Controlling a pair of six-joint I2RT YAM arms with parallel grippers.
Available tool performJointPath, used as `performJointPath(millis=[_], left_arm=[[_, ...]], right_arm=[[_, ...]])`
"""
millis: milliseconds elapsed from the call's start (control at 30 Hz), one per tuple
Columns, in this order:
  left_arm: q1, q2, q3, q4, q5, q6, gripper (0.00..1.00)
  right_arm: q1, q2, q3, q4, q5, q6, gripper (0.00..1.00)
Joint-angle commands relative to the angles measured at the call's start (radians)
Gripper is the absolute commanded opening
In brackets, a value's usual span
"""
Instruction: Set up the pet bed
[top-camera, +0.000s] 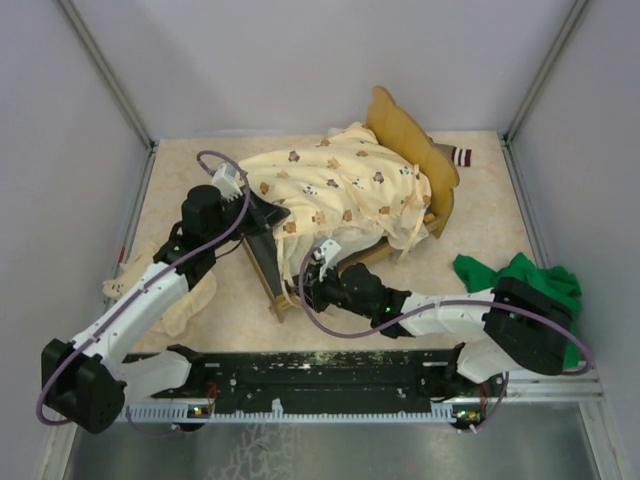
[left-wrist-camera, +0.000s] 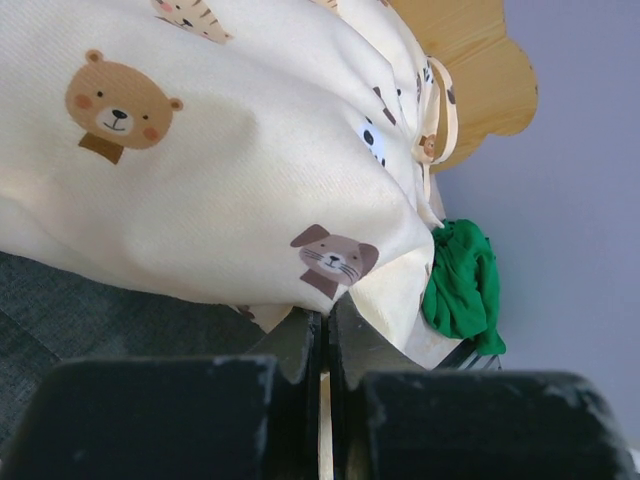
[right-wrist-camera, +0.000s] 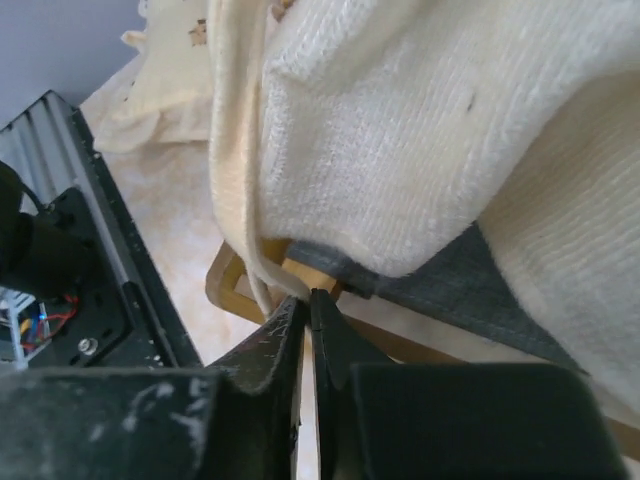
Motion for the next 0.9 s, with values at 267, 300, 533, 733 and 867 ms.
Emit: performJointPath(millis=[267, 300, 533, 733, 867], left_arm=[[-0.002, -0.015, 0.004, 0.077, -0.026, -0.041, 0.0], [-0.002, -0.012, 0.005, 0.082, -0.023, -0.046, 0.0], [-0.002, 0.002, 0.036, 0.075, -0.049, -0.042, 0.0], [-0.002, 0.012, 0.053, 0.072, -0.077, -0.035, 0.0], [-0.003, 0.02, 0.06, 0.072, -0.09, -0.033, 0.0]], right_arm=[[0.006, -0.289, -0.047, 0.031, 0.197, -0.18, 0.0], [0.006, -0.294, -0.043, 0.032, 0.195, -0.203, 0.0], [0.005, -0.268, 0.062, 0.027, 0.176, -0.321, 0.0], [0.003, -0.243, 0.11, 0.092, 0.149, -0.338, 0.0], [0.003, -0.233, 0.113, 0.15, 0.124, -0.33, 0.0]])
